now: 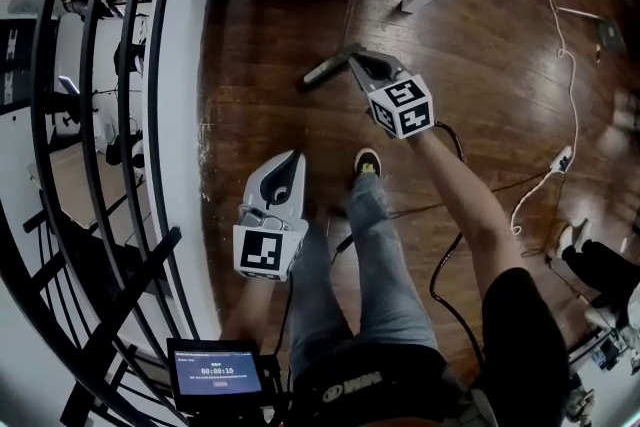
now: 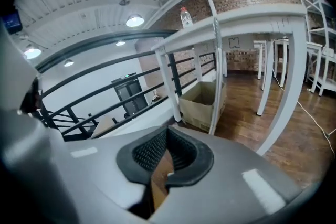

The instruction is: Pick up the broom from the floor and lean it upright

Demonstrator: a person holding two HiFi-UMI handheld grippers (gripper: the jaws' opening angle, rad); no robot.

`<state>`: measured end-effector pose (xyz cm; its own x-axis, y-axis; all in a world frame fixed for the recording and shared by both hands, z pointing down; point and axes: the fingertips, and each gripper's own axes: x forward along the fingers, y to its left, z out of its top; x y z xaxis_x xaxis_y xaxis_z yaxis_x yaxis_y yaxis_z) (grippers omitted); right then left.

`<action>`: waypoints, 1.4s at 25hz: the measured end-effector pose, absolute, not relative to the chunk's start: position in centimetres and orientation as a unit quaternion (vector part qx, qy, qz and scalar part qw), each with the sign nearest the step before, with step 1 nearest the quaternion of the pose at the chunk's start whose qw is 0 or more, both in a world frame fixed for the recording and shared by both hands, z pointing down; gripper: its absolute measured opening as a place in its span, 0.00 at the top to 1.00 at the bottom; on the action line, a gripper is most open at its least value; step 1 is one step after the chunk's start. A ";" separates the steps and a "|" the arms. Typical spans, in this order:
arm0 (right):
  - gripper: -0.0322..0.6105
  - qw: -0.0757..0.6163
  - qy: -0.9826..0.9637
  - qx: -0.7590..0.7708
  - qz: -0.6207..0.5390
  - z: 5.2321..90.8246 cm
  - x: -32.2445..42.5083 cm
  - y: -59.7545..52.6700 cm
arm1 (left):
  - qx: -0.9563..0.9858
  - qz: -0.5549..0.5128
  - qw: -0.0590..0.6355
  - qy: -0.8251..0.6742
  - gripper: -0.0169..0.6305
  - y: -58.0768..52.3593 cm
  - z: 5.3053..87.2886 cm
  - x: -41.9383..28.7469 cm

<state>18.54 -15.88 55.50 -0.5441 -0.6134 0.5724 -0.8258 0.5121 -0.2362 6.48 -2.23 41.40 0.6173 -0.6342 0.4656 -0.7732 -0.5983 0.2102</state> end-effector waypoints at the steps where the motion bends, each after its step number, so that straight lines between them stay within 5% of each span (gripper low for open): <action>1: 0.94 0.205 -0.851 0.418 0.244 53.5 17.5 -14.7 | 0.879 0.173 0.196 -0.400 0.96 -2.1 40.5 6.4; 17: 0.94 0.074 -0.930 0.329 0.147 17.5 7.4 2.8 | 0.889 0.113 0.138 -0.422 0.95 3.4 17.3 4.0; 26: 0.94 -0.007 -0.933 0.328 0.149 11.0 7.8 1.6 | 0.885 0.075 0.092 -0.451 0.95 0.8 10.8 6.1; 35: 0.95 -0.009 -0.942 0.317 0.111 11.1 7.0 -1.4 | 0.875 0.069 0.069 -0.474 0.95 -2.2 11.3 5.4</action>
